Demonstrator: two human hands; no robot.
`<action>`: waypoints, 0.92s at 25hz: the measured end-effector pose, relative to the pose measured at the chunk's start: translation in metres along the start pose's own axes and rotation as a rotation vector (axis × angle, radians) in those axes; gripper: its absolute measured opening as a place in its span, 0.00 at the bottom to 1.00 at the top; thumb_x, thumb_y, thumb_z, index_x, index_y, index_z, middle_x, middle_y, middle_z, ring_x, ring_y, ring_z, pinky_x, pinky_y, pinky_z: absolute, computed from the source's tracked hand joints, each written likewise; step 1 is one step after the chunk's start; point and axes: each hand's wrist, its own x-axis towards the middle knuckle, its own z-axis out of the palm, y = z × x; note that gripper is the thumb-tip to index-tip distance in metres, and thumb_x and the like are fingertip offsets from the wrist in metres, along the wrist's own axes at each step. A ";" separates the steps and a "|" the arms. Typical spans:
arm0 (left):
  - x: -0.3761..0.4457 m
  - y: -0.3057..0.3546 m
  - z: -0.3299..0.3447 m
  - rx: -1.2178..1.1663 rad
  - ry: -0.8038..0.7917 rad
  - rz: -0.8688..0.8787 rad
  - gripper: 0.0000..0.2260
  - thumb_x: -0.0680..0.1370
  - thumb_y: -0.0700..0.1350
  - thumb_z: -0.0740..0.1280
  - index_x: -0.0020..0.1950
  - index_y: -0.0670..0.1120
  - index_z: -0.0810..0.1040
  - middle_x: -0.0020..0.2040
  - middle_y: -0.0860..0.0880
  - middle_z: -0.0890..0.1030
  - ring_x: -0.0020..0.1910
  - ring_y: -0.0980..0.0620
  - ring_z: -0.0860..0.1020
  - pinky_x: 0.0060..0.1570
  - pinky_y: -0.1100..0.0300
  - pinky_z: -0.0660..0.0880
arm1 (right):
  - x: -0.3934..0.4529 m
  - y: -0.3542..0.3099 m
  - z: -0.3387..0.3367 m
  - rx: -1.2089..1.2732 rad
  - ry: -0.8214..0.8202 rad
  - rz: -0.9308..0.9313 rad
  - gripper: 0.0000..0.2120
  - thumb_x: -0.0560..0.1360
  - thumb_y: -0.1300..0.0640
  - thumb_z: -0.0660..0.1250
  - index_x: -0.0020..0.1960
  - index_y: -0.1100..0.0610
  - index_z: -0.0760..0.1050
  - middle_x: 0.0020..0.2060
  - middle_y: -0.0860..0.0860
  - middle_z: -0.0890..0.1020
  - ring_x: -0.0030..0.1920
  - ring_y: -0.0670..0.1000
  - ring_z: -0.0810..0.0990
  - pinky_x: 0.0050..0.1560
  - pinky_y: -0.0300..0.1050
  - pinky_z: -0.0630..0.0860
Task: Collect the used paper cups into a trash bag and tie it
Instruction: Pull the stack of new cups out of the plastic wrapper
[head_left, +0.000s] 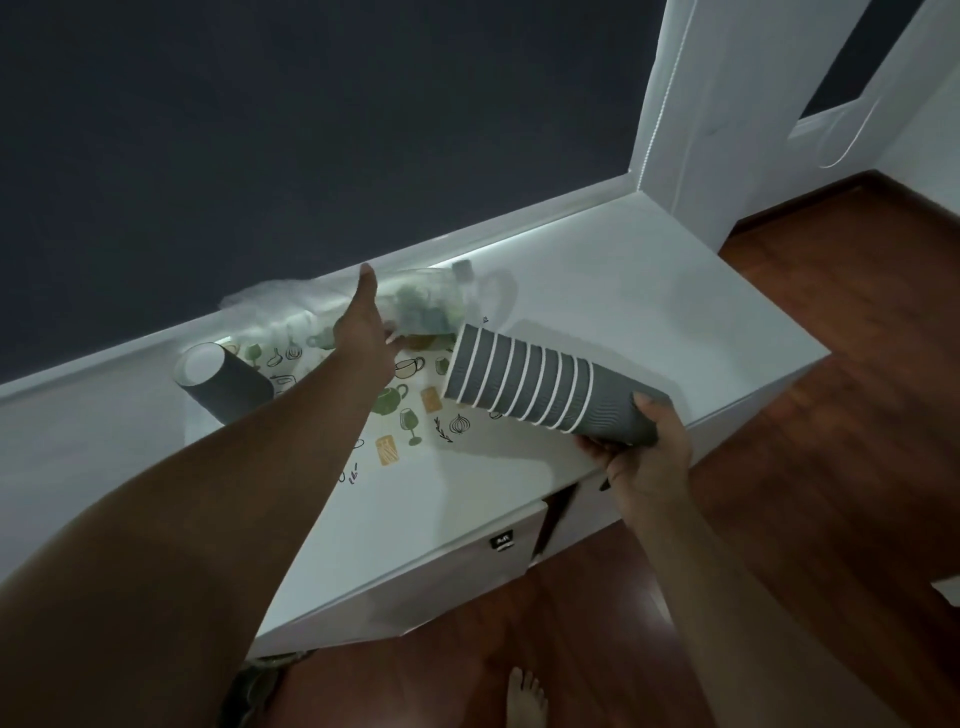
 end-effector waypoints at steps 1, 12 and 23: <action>0.000 -0.002 0.000 -0.019 -0.048 -0.025 0.28 0.74 0.60 0.71 0.68 0.46 0.71 0.67 0.40 0.73 0.59 0.43 0.77 0.61 0.46 0.77 | -0.002 0.002 0.003 0.004 -0.008 0.013 0.09 0.77 0.57 0.60 0.53 0.56 0.77 0.46 0.55 0.83 0.46 0.57 0.82 0.42 0.53 0.81; -0.061 0.041 -0.031 1.234 -0.665 0.128 0.24 0.70 0.64 0.73 0.55 0.47 0.85 0.50 0.50 0.87 0.51 0.51 0.85 0.55 0.55 0.80 | -0.005 0.017 0.039 0.012 -0.080 0.191 0.14 0.76 0.55 0.67 0.60 0.57 0.73 0.57 0.59 0.77 0.55 0.61 0.80 0.51 0.58 0.81; -0.066 0.034 -0.130 1.202 -0.472 0.252 0.30 0.63 0.64 0.78 0.61 0.52 0.83 0.55 0.56 0.85 0.55 0.56 0.82 0.62 0.56 0.76 | -0.040 0.080 0.093 -0.077 -0.463 0.433 0.22 0.73 0.64 0.70 0.67 0.63 0.73 0.60 0.59 0.81 0.59 0.57 0.82 0.64 0.57 0.76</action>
